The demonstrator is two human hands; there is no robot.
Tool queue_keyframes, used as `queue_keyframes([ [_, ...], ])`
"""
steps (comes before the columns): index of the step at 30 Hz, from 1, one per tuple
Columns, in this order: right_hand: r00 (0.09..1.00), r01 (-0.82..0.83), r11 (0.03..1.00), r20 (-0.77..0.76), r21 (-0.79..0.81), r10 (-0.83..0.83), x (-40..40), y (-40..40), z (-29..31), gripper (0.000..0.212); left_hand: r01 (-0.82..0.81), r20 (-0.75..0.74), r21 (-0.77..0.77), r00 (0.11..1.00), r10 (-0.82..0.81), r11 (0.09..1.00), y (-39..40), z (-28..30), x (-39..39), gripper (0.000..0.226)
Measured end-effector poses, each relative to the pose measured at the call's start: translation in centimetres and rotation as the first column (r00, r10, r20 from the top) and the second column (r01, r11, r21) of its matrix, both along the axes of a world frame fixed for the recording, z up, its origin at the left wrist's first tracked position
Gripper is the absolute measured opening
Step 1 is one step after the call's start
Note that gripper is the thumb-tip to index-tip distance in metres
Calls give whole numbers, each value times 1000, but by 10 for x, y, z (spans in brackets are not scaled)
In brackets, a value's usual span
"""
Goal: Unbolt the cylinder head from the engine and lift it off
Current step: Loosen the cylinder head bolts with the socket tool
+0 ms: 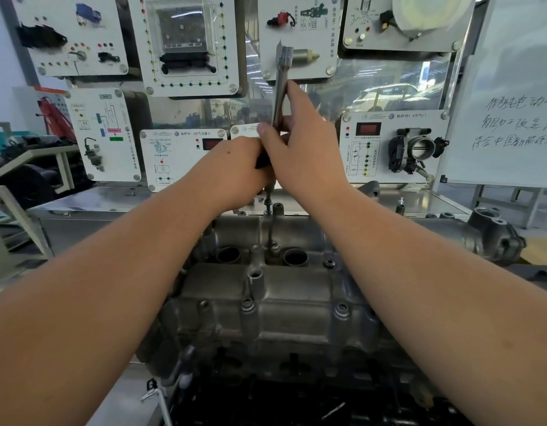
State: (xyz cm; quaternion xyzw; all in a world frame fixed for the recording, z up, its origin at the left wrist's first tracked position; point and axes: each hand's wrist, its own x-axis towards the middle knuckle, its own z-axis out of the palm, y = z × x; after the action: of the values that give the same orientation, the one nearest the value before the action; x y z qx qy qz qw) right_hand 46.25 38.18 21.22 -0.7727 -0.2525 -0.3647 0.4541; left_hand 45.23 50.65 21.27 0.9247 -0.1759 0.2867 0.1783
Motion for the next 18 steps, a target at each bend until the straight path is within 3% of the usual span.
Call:
queue_keyframes([
  [6,1000,18,1000,23,-21,-17,4,-2,3,45,18,-10,-22,1000,-18,1000,-2,-3,-1,32],
  [12,998,-51,999,20,-15,51,0,-1,-1,68,-35,-50,21,998,36,999,-3,2,-3,24],
  [18,999,18,999,31,-34,-17,6,-3,2,41,9,-38,-17,999,-9,1000,-3,-1,-6,27],
])
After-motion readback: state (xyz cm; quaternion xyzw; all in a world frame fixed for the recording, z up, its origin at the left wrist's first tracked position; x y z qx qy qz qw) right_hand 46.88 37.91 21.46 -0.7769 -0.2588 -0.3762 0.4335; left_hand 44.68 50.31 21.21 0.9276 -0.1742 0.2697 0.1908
